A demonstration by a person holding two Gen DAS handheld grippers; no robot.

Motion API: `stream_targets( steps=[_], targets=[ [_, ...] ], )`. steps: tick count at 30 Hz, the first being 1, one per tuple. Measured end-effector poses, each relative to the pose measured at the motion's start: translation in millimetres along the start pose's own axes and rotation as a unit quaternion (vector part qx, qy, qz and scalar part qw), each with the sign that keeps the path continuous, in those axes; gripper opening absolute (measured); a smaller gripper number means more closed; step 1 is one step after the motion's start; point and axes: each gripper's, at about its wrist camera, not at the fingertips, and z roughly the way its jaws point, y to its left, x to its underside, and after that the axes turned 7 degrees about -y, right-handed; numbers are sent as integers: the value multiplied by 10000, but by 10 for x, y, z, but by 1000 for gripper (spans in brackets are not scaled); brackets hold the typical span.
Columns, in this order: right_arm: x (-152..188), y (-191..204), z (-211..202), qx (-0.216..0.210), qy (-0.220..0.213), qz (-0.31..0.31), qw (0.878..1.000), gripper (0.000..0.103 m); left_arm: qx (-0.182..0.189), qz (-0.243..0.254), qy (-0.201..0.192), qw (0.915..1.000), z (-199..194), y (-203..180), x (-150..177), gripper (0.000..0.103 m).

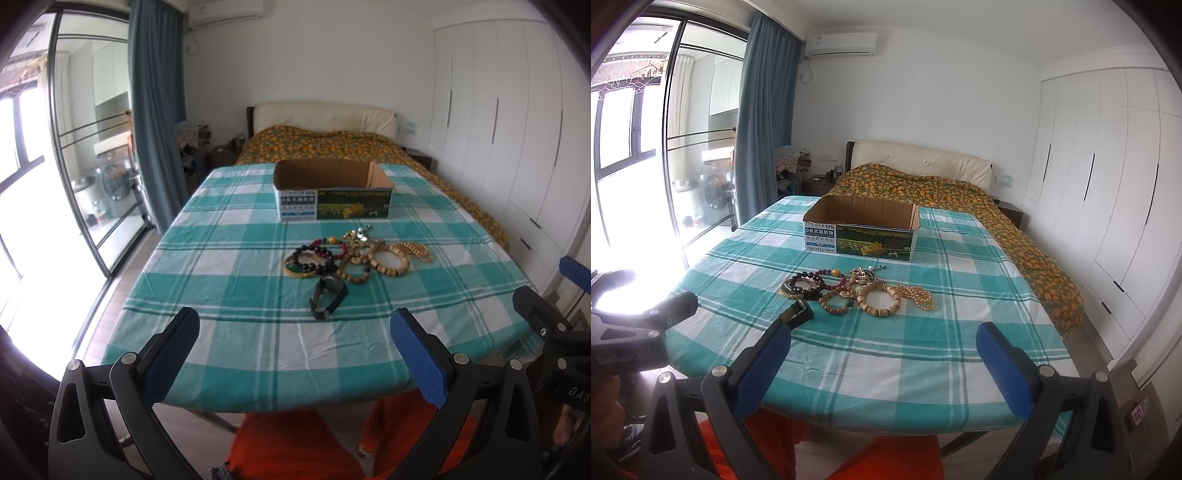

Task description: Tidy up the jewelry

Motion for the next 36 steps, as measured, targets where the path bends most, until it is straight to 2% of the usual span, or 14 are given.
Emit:
stream_targets(
  steps=[36],
  targets=[
    [-10,-15,3,11,26,31,10000,102,7,43,55,10000,64,-34,19,103]
  ],
)
